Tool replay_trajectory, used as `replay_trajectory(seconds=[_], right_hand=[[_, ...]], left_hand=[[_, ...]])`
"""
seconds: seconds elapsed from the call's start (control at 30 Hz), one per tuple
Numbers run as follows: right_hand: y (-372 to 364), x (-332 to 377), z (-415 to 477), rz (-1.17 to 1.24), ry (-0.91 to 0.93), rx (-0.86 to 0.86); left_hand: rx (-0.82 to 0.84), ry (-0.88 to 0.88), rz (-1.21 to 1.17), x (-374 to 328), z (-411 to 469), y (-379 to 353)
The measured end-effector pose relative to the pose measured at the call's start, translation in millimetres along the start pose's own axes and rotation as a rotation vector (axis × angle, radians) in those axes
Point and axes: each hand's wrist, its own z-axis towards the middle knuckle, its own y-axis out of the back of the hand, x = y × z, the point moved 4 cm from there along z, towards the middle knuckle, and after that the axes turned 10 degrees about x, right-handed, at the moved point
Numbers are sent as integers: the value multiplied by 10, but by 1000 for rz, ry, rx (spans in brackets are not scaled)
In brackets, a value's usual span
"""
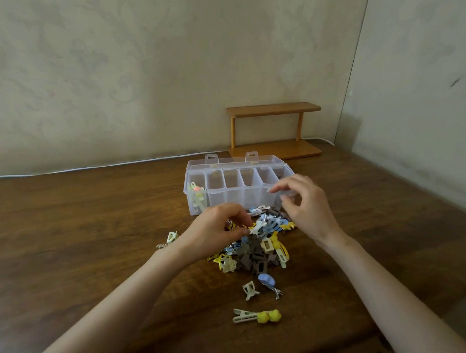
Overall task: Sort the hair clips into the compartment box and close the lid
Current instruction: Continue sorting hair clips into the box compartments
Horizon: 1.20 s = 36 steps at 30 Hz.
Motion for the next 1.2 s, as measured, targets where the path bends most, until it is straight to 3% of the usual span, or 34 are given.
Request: replay_trajectory(seconds=[0.4, 0.5, 0.6, 0.77, 1.0, 1.2], right_hand=[[-325, 126, -142, 59, 73, 444], [-346, 180, -153, 62, 75, 484], [-276, 202, -160, 178, 23, 387], [-73, 104, -130, 350, -106, 48], [142, -134, -103, 232, -208, -294], [310, -266, 165, 105, -243, -380]], left_hand=[[-45, 53, 141, 195, -118, 72], [-75, 41, 145, 206, -117, 51], [-86, 31, 159, 221, -114, 7], [-125, 8, 180, 222, -108, -29], [-166, -24, 253, 237, -114, -60], [-148, -21, 284, 224, -118, -79]])
